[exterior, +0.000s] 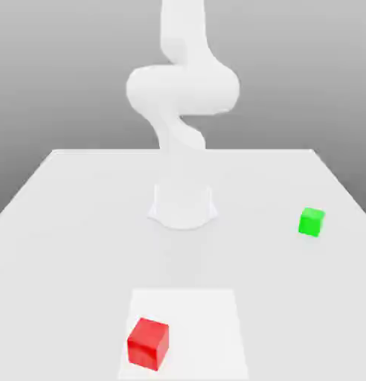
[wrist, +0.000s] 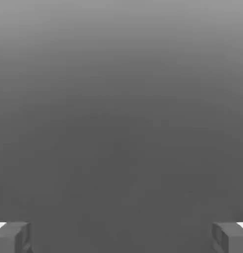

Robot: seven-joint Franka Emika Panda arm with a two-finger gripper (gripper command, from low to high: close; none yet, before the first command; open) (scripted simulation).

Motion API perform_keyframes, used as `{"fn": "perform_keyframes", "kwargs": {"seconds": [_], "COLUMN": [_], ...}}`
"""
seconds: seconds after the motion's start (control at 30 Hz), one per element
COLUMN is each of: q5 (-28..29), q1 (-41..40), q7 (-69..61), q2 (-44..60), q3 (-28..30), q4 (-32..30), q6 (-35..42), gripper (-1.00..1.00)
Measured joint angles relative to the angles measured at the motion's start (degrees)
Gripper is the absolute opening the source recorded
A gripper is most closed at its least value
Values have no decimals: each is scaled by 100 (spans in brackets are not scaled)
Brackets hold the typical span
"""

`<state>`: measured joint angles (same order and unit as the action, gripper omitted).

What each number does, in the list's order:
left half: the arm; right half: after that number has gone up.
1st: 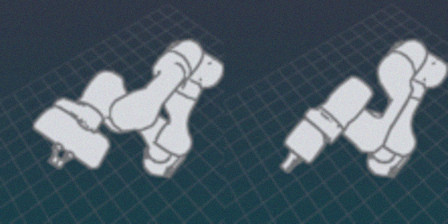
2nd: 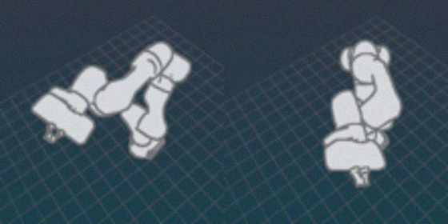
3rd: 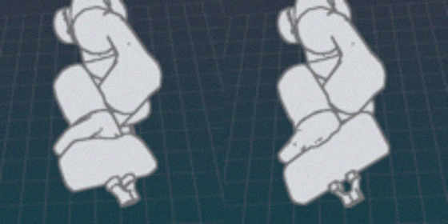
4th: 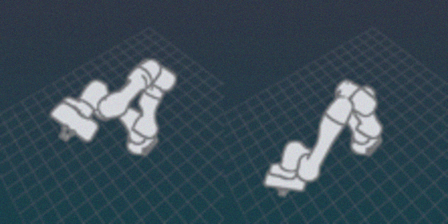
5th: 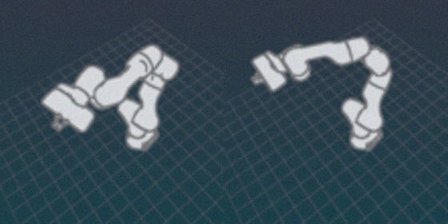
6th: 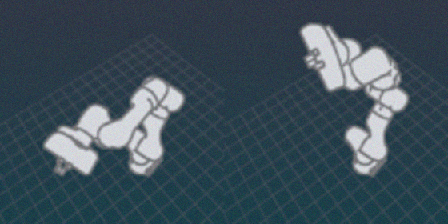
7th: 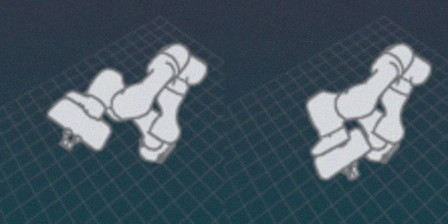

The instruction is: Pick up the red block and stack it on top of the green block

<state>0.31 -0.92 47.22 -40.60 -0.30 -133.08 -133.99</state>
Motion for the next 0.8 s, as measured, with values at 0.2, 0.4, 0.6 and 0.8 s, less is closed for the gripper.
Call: {"fn": "perform_keyframes", "kwargs": {"seconds": [0.2,0.4,0.6,0.8], "q5": [76,142,135,-18], "q1": [-211,-372,-487,-572], "q7": [339,663,938,1080], "q2": [1282,2530,3775,5018], "q3": [-51,-47,16,40], "q4": [-318,-626,-936,-1206], "q6": [-540,-1061,-1588,-2160], "gripper": [0,0,0,0]}}
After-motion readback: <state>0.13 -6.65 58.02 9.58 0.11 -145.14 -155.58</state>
